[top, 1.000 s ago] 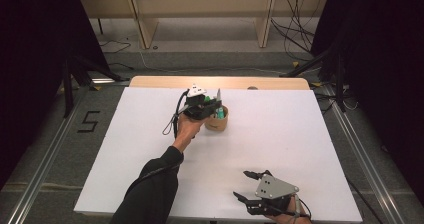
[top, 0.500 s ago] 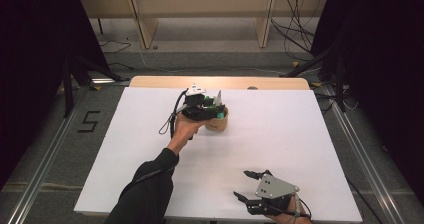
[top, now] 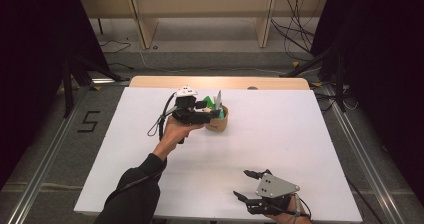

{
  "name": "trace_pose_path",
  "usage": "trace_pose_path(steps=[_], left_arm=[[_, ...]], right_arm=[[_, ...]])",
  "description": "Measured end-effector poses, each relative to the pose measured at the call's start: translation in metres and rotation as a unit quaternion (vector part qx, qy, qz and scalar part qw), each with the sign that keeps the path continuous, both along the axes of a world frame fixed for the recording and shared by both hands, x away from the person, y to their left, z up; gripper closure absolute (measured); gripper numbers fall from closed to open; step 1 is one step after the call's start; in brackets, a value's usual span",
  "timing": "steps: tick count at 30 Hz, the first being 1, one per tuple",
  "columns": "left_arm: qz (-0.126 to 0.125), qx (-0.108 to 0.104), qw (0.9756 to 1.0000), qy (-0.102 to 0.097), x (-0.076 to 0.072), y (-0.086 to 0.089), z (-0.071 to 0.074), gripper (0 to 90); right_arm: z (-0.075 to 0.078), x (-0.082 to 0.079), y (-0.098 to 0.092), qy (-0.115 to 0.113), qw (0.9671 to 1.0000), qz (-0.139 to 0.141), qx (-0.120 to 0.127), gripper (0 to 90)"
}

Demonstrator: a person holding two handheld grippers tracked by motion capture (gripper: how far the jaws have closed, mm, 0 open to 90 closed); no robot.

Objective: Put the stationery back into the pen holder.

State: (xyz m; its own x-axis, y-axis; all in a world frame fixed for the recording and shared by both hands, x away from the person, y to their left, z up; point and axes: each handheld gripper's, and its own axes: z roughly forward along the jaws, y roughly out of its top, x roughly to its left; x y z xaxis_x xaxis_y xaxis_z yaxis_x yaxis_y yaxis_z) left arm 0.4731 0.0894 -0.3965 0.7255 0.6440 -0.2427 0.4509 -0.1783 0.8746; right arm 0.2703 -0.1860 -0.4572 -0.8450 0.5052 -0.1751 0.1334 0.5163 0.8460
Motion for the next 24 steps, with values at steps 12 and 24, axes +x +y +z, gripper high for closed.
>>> trace_pose_path(steps=[12, 24], left_arm=[[-0.055, 0.015, 0.9983, 0.005, -0.036, 0.015, 0.001, 16.0], [-0.068, -0.005, 0.9976, -0.013, -0.06, 0.033, -0.002, 15.7]], right_arm=[[0.002, 0.004, -0.005, 0.022, 0.9991, -0.016, 0.032, 31.4], [0.003, 0.008, -0.011, 0.039, 0.9975, -0.022, 0.055, 29.8]])
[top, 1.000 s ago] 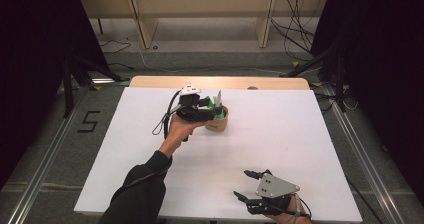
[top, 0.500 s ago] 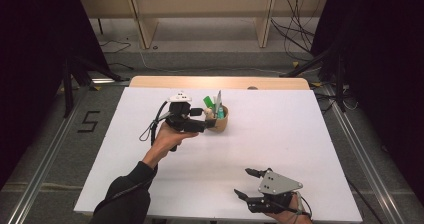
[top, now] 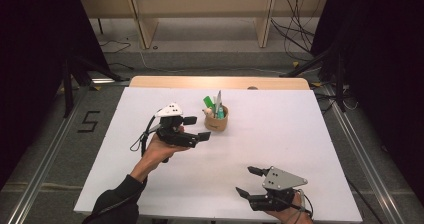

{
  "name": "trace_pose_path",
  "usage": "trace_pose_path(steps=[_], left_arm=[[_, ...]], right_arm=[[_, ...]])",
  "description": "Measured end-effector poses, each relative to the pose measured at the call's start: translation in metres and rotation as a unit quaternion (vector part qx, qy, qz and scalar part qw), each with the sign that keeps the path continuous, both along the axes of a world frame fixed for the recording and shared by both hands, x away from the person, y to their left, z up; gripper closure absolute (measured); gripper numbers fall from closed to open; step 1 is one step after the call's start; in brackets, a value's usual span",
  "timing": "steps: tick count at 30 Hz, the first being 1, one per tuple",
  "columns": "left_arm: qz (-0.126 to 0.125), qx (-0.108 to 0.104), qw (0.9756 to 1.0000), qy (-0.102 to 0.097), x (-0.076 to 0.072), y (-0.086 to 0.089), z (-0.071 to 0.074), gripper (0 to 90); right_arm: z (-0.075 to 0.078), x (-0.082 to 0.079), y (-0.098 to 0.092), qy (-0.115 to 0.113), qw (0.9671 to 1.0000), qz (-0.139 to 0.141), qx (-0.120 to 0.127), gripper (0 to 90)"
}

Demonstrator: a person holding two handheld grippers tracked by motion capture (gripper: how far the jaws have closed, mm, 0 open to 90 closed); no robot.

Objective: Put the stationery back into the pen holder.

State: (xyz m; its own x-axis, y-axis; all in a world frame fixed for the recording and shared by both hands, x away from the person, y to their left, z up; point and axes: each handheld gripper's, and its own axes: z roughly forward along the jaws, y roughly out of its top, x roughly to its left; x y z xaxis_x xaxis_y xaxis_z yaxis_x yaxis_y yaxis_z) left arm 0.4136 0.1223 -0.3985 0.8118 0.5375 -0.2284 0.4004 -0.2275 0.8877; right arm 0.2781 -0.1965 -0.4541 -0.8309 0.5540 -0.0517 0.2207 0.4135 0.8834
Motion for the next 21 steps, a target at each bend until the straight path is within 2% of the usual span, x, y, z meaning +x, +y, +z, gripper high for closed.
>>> trace_pose_path(steps=[8, 13, 17, 21], left_arm=[[-0.001, 0.004, 1.0, -0.003, -0.016, 0.009, -0.007, 15.8], [-0.003, 0.015, 0.9999, -0.005, -0.026, 0.013, -0.01, 15.8], [0.002, 0.007, 0.9999, -0.007, -0.032, 0.019, -0.011, 15.8], [0.002, 0.01, 0.9999, -0.009, -0.039, 0.024, -0.015, 15.8]], right_arm=[[0.0, 0.003, -0.005, 0.011, 0.9997, -0.008, 0.02, 29.3], [0.002, 0.004, -0.008, 0.02, 0.9989, -0.016, 0.04, 29.2], [0.002, 0.006, -0.011, 0.026, 0.9983, -0.024, 0.047, 29.1], [0.003, 0.006, -0.013, 0.027, 0.9976, -0.032, 0.055, 29.0]])
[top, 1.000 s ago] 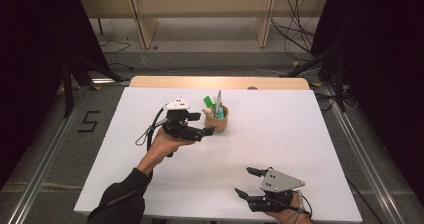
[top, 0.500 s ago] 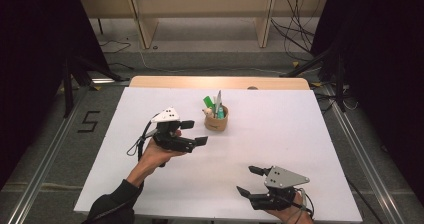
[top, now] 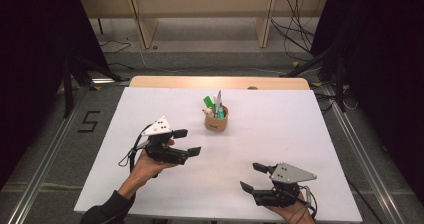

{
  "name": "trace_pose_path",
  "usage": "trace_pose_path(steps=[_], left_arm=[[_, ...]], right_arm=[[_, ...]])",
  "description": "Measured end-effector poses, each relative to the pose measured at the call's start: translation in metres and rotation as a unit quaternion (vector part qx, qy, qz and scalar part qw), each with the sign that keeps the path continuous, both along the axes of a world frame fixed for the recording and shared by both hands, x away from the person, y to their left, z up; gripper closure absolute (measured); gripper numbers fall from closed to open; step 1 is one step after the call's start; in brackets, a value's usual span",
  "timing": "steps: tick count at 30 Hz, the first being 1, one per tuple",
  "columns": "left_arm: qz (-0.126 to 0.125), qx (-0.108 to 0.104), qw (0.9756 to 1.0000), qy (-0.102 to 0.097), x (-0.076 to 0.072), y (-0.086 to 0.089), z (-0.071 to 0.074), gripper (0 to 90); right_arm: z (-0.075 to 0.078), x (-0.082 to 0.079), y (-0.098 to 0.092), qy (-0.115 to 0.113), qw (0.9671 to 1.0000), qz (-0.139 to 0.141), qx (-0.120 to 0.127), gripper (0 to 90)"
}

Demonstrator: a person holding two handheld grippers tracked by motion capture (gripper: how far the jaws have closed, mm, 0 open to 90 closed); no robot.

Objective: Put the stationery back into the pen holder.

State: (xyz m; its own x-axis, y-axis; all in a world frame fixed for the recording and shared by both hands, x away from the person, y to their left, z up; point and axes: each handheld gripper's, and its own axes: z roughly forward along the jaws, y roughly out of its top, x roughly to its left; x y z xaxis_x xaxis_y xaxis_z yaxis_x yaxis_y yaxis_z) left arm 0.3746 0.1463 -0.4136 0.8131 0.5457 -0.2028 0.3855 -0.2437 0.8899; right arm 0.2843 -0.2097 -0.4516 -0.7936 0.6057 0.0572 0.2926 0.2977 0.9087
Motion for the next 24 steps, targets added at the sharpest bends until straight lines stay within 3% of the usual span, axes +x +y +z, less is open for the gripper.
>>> trace_pose_path(steps=[14, 21, 24], left_arm=[[-0.003, -0.022, 0.9997, 0.002, -0.029, 0.014, -0.024, 15.6], [-0.002, -0.034, 0.9994, 0.0, -0.041, 0.021, -0.033, 15.6], [0.002, -0.023, 0.9997, 0.002, -0.045, 0.024, -0.036, 15.6]], right_arm=[[0.0, 0.002, -0.007, 0.005, 0.9997, -0.014, 0.019, 28.5], [-0.001, 0.002, -0.007, 0.009, 0.9997, -0.014, 0.017, 27.8], [-0.003, 0.002, -0.007, 0.013, 0.9996, -0.013, 0.019, 27.6]])
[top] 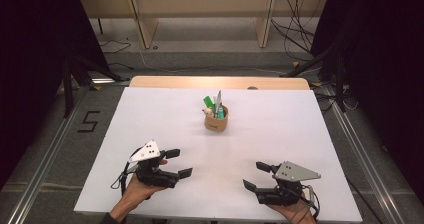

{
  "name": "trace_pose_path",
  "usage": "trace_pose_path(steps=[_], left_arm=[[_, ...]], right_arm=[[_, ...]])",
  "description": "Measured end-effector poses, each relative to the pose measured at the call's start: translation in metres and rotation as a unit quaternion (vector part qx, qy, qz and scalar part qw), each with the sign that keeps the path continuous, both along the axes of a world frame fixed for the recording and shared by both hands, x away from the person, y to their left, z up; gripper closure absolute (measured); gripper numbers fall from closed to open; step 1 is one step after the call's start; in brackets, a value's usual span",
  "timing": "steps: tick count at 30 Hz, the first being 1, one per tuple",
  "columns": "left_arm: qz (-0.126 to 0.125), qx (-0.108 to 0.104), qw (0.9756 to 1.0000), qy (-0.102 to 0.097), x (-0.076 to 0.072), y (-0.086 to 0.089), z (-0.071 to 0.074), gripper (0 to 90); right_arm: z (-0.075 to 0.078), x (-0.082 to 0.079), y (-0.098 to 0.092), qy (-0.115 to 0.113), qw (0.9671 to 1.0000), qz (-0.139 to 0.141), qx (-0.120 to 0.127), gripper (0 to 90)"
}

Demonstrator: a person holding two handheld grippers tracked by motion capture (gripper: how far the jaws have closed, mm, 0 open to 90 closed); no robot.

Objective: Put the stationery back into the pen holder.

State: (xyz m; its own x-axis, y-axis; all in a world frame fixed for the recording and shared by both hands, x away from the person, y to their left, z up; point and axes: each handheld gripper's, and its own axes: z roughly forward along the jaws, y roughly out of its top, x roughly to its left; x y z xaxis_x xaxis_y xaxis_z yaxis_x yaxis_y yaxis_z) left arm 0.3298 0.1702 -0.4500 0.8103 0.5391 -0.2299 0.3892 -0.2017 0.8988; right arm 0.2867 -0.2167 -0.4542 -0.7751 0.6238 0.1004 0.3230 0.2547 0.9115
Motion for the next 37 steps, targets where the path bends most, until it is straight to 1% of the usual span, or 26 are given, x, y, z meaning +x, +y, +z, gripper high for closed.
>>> trace_pose_path(steps=[3, 4, 6, 7, 9, 12, 13, 16, 18, 22, 26, 37], left_arm=[[0.002, 0.004, 1.0, 0.003, -0.004, 0.004, -0.004, 15.6], [0.004, 0.007, 1.0, 0.0, -0.005, 0.005, -0.006, 15.6], [0.022, 0.025, 0.9994, -0.01, -0.009, 0.007, -0.01, 15.4], [0.023, 0.03, 0.9992, -0.009, -0.01, 0.008, -0.011, 14.8], [0.017, 0.027, 0.9995, -0.003, -0.012, 0.01, -0.012, 13.9], [0.015, 0.024, 0.9996, -0.001, -0.014, 0.011, -0.013, 13.0], [0.016, 0.022, 0.9996, -0.001, -0.014, 0.011, -0.013, 12.9], [0.019, 0.01, 0.9998, 0.007, -0.012, 0.013, -0.014, 13.0], [0.021, 0.009, 0.9997, 0.007, -0.011, 0.014, -0.014, 13.0], [0.024, -0.001, 0.9997, 0.008, -0.011, 0.015, -0.014, 13.0], [0.029, -0.001, 0.9996, 0.007, -0.01, 0.017, -0.014, 13.0], [0.029, 0.002, 0.9995, 0.007, -0.009, 0.017, -0.014, 13.0]], right_arm=[[0.0, 0.0, -0.001, 0.005, 1.0, 0.0, 0.001, 27.5], [0.0, 0.0, -0.001, 0.005, 1.0, -0.001, 0.001, 27.5], [0.0, 0.0, -0.001, 0.004, 1.0, 0.0, 0.001, 27.5], [0.0, 0.0, -0.001, 0.004, 1.0, -0.001, 0.001, 27.5], [0.0, -0.001, 0.0, 0.002, 1.0, -0.001, 0.001, 27.5], [0.0, 0.0, -0.001, 0.003, 1.0, -0.001, 0.002, 27.5], [0.0, 0.0, -0.001, 0.004, 1.0, -0.001, 0.002, 27.5], [0.0, 0.0, -0.001, 0.003, 1.0, -0.002, 0.002, 27.6], [0.0, 0.0, -0.001, 0.003, 1.0, -0.002, 0.002, 27.5], [-0.001, 0.001, -0.001, 0.003, 1.0, -0.003, 0.002, 27.5], [-0.001, 0.0, -0.001, 0.006, 1.0, -0.004, 0.005, 27.5], [0.0, 0.001, -0.002, 0.0, 1.0, -0.006, 0.008, 27.5]])
